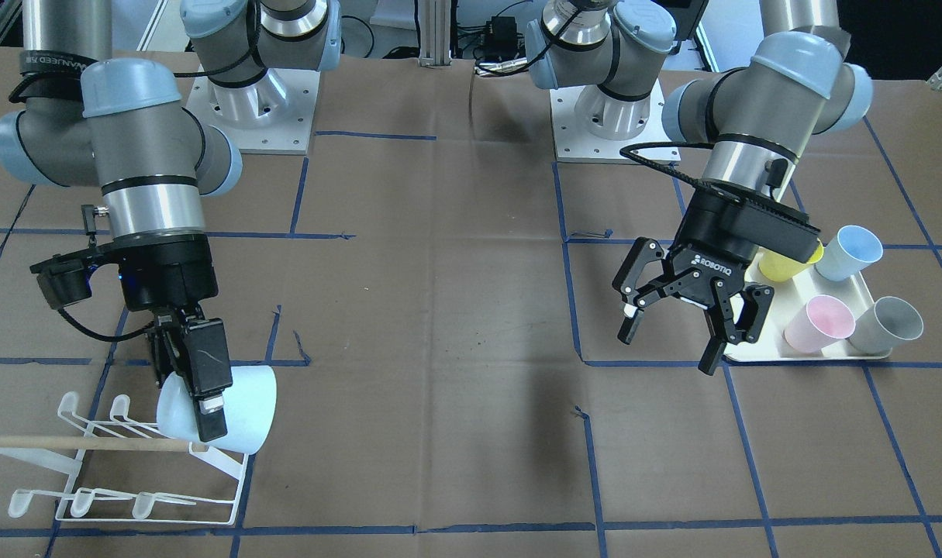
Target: Transfer IKEA cup to right arm and place on rack
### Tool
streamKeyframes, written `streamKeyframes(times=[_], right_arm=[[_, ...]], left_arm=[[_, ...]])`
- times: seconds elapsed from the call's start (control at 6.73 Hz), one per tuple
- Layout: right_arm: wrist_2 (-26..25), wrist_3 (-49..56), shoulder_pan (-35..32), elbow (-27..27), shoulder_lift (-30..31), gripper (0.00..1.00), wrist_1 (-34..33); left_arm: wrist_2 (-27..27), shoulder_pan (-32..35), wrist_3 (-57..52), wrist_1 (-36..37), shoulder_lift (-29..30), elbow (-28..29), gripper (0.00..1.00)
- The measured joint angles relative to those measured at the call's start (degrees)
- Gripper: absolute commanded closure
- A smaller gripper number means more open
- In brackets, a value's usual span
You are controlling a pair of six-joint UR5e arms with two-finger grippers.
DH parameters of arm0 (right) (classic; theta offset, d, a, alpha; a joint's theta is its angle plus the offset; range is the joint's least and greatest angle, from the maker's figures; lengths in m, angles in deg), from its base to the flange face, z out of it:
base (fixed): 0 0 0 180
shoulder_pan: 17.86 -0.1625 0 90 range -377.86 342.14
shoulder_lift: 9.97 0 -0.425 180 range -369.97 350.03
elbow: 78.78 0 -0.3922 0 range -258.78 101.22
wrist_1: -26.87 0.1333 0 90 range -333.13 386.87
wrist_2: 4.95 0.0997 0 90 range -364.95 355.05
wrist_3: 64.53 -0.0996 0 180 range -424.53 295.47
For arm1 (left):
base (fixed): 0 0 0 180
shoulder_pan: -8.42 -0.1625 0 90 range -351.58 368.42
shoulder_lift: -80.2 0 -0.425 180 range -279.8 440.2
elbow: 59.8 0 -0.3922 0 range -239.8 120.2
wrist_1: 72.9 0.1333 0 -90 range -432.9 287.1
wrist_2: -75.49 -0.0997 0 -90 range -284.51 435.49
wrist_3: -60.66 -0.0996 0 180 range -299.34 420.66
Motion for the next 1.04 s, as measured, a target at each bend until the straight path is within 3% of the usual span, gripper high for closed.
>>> streamKeyframes(times=[0.3, 0.45, 0.74, 1.04], right_arm=[[-4.74, 15.25, 1.57, -1.38, -2.1, 0.9, -0.8], [-7.22, 20.62, 1.76, -2.75, -3.8, 0.9, -2.47], [-8.83, 27.76, 1.83, -5.19, -8.65, 0.9, -9.12], [-8.98, 30.16, 2.02, -5.19, -11.37, 0.9, -12.07]], left_arm=[[-13.86, 4.59, 5.58, -36.27, 1.09, 17.52, 0.01], [-17.57, 6.4, 8.95, -50.67, 2.43, 23.97, 0.01], [-21.36, 7.51, 11.37, -65.32, 2.97, 27.8, 0.01], [-23.03, 6.98, 10.74, -69.41, -0.65, 24.23, 0.01]])
